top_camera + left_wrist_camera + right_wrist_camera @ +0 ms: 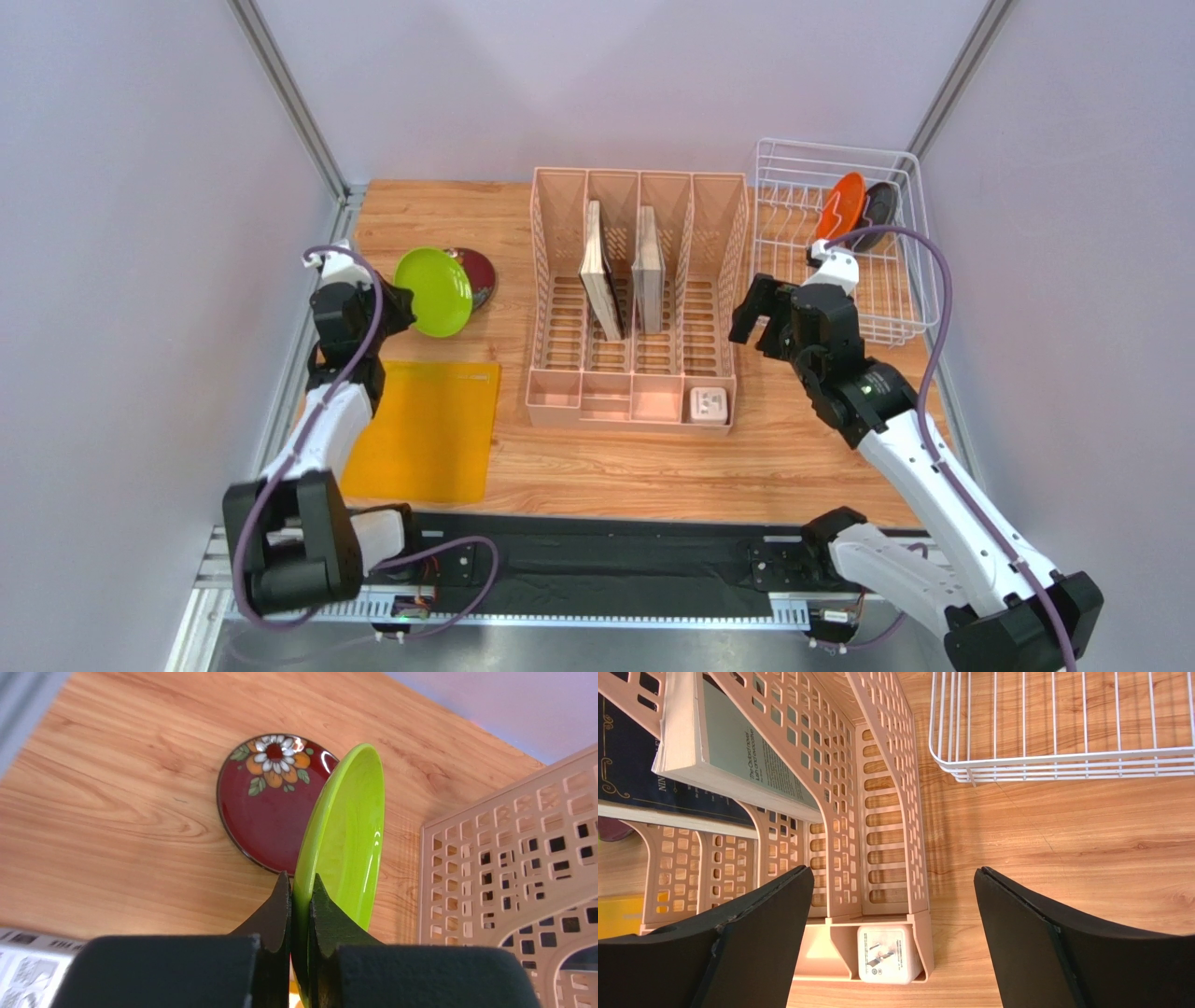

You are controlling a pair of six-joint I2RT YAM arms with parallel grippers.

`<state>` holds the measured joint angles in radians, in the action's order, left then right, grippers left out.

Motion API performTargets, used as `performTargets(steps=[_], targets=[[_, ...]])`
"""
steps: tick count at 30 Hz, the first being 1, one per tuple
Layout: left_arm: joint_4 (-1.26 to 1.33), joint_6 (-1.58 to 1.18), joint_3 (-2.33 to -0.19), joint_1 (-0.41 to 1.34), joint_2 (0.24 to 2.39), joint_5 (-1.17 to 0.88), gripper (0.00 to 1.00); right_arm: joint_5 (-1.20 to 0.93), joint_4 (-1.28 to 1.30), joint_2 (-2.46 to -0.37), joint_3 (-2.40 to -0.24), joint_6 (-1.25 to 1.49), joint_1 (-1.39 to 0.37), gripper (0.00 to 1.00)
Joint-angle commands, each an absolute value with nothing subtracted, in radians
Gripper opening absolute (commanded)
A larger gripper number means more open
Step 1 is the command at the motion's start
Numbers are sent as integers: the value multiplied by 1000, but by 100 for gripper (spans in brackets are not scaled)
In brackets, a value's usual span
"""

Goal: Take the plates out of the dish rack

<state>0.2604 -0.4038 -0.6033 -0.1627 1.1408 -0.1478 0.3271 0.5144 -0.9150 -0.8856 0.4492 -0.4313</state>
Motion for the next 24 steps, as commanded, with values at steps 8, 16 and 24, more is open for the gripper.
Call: performTargets(steps=[8, 16, 24], targets=[[739, -597, -787, -238, 1617, -379, 0, 256, 379, -1028, -950, 456, -391, 91], [747, -650, -932, -256, 1842, -434, 0, 287, 356, -1069, -1012, 446, -354, 91], [623, -690, -1028, -267, 1930, -494, 12, 313, 350, -1111, -1111, 456, -265, 92]])
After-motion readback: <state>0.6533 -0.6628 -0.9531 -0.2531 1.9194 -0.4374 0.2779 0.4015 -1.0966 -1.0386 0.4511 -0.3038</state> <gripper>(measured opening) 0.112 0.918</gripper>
